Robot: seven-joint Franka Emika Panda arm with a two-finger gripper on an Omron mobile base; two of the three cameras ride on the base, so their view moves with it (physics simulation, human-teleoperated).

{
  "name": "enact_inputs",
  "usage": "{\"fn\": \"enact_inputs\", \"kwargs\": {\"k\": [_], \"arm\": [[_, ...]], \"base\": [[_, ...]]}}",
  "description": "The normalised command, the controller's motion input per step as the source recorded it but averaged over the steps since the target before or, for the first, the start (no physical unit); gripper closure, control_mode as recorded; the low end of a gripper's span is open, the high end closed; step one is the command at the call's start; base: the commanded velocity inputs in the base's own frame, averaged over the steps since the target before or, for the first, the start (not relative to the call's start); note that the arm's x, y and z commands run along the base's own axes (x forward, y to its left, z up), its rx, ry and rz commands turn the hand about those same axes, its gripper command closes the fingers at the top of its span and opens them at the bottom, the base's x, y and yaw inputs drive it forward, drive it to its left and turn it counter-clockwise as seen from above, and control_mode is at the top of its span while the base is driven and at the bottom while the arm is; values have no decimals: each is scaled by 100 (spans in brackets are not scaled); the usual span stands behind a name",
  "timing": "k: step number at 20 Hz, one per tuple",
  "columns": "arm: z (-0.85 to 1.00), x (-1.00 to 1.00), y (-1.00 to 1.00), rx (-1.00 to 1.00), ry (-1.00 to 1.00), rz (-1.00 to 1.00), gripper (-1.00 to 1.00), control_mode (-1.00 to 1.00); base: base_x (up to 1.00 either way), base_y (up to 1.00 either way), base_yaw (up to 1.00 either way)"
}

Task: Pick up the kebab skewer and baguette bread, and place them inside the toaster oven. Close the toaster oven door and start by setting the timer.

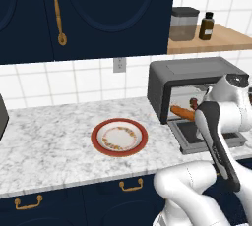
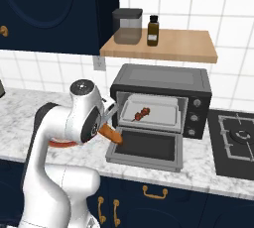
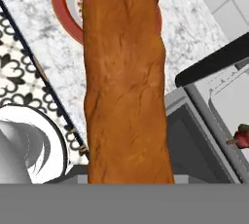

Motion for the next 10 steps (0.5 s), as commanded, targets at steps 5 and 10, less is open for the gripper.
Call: {"fn": "enact_inputs", "kwargs": {"k": [5, 10], "arm": [[56, 32, -100, 0, 0, 12, 100, -100], [7, 10, -81, 0, -10, 11, 100, -100]], "base": [[0, 0, 0], [0, 0, 0]]}}
